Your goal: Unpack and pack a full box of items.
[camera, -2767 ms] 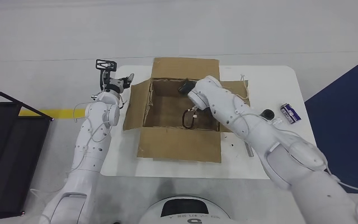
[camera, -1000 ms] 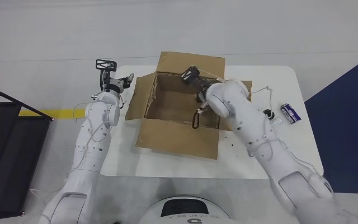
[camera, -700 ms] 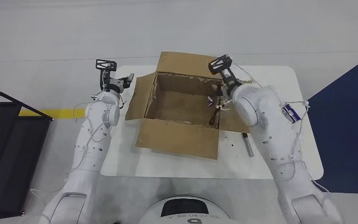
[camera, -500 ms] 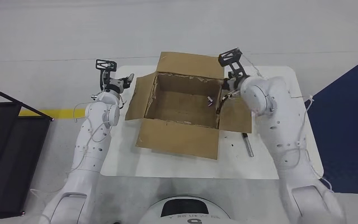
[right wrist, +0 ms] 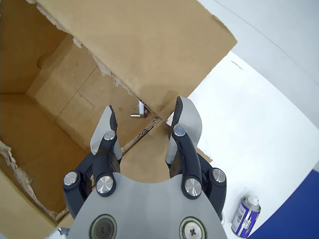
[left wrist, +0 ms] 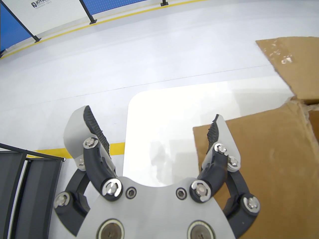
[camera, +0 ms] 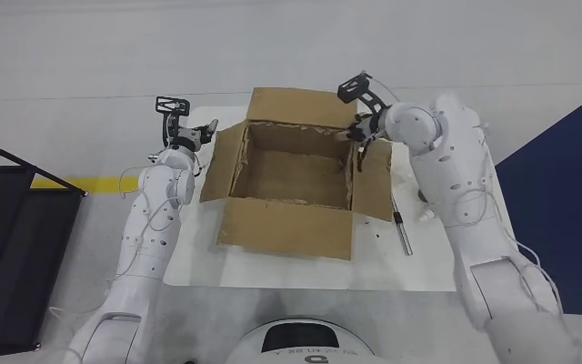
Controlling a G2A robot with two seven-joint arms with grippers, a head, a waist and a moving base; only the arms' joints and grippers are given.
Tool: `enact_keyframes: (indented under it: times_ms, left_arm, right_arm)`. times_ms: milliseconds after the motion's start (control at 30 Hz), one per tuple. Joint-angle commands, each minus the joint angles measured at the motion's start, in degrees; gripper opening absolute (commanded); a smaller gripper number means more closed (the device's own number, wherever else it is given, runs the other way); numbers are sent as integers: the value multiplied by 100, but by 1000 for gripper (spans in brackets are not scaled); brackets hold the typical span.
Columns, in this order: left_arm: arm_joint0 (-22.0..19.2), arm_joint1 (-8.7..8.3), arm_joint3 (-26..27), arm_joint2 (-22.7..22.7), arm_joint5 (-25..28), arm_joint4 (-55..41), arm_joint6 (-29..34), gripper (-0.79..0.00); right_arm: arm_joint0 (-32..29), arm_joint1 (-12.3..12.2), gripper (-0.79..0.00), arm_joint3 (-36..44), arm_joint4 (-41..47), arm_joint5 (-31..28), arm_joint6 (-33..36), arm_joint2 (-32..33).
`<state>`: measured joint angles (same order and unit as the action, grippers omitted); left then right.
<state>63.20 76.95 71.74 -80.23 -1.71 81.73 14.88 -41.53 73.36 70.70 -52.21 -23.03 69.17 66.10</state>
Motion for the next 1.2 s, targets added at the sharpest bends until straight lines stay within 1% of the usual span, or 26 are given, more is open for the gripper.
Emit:
enact_keyframes:
  times_ms: [0,33,67,100,167,200,267,400,533,667,700,833,933,967,1033,1100,1133,1167]
  left_arm:
    - [0,0,0,0,0,0,0,0]
    - [0,0,0,0,0,0,0,0]
    - [0,0,0,0,0,0,0,0]
    - [0,0,0,0,0,0,0,0]
    - [0,0,0,0,0,0,0,0]
    - [0,0,0,0,0,0,0,0]
    - [0,0,0,0,0,0,0,0]
    - [0,0,0,0,0,0,0,0]
    - [0,0,0,0,0,0,0,0]
    - [81,-10,296,57,162,87,-80,0]
    - [87,-7,361,73,167,73,-53,0]
    - [90,1,422,127,102,92,16,0]
    - [96,8,328,132,13,56,61,0]
    - [101,10,277,132,-19,55,70,0]
    - [99,14,186,137,-106,69,73,0]
    - [94,17,155,143,-135,70,69,0]
    - [94,17,155,143,-135,70,69,0]
    - [94,17,155,143,-135,70,69,0]
  right_arm:
    - [147,3,-77,-180,330,-472,214,-70]
    - [191,8,-55,-233,494,-622,226,-96]
    - [218,8,-52,-291,634,-745,236,-109]
    - [244,1,-68,-331,704,-790,234,-102]
    - [247,-16,-68,-295,663,-719,196,-99]
    - [226,-27,-80,-231,620,-648,152,-90]
    - [159,-53,-77,-90,468,-460,107,-75]
    - [15,-88,-52,227,99,112,100,-99]
    - [-94,-106,-52,484,-127,430,26,-150]
    - [-247,-148,-18,786,-193,561,1,-77]
    - [-274,-160,-25,826,-194,599,12,-46]
    - [-363,-182,-80,1054,-282,637,-25,-78]
    - [-544,-207,-111,1436,-184,442,-68,-95]
    - [-614,-214,-179,1593,-138,276,-50,-150]
    - [-718,-208,-317,1832,-302,281,116,-372]
    - [-737,-177,-351,1988,-514,430,209,-653]
    - [-738,-158,-394,2007,-604,485,245,-799]
    - [-719,-136,-394,1992,-682,581,290,-932]
